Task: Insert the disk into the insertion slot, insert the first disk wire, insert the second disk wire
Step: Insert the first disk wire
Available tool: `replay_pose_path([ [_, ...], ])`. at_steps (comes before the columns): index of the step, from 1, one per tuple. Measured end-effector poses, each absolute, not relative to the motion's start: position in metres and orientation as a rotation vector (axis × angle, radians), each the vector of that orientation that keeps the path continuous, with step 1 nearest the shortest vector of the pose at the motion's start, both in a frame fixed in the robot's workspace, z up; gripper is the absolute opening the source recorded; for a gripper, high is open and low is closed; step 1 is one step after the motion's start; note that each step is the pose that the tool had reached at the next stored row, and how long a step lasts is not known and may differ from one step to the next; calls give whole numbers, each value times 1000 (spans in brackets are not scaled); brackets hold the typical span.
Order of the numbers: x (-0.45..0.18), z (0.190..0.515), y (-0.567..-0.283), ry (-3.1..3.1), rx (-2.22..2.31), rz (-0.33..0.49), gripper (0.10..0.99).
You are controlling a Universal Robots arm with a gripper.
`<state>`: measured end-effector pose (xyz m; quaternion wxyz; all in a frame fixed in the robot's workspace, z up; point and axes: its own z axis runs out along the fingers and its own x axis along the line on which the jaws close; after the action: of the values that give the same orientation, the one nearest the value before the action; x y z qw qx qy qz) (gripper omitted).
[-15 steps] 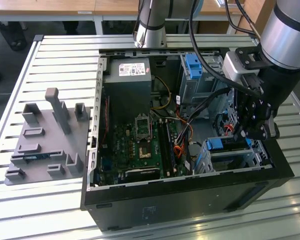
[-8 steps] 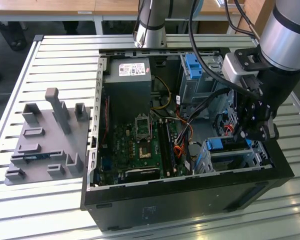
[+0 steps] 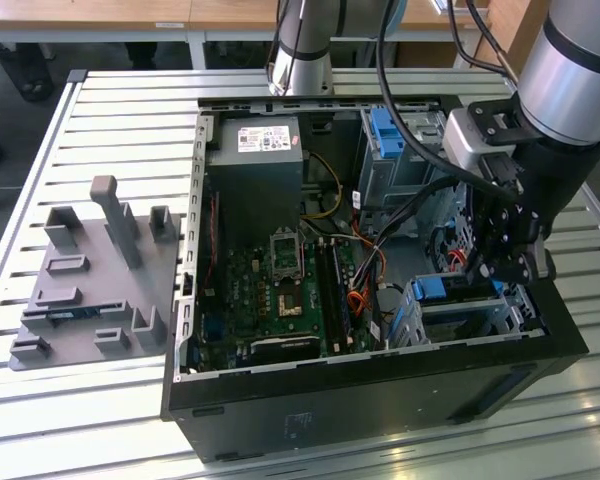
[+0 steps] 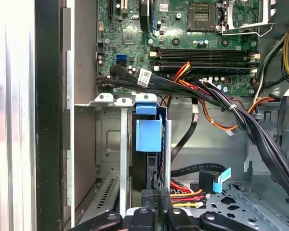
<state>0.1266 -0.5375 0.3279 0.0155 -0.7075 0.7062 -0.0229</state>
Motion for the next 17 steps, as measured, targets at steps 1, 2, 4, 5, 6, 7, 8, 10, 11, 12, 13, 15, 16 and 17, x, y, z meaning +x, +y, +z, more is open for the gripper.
replay_pose_path([
  [1, 127, 328, -537, 2197, -2201, -71, 165],
  [2, 127, 328, -537, 2197, -2201, -71, 165],
  [4, 127, 327, -537, 2197, -2201, -71, 165],
  [5, 127, 327, -537, 2197, -2201, -70, 165],
  [6, 127, 327, -537, 2197, -2201, -70, 165],
  [7, 127, 327, -537, 2197, -2201, -70, 176],
  [8, 127, 327, -537, 2197, -2201, -70, 176],
  [10, 127, 328, -537, 2197, -2202, -70, 239],
  [11, 127, 330, -537, 2198, -2202, -70, 239],
  [12, 127, 331, -537, 2198, -2202, -69, 239],
  [13, 127, 332, -537, 2198, -2202, -69, 239],
  [15, 127, 335, -537, 2199, -2203, -67, 239],
  [16, 127, 337, -537, 2199, -2204, -66, 239],
  [17, 127, 339, -537, 2200, -2204, -65, 239],
])
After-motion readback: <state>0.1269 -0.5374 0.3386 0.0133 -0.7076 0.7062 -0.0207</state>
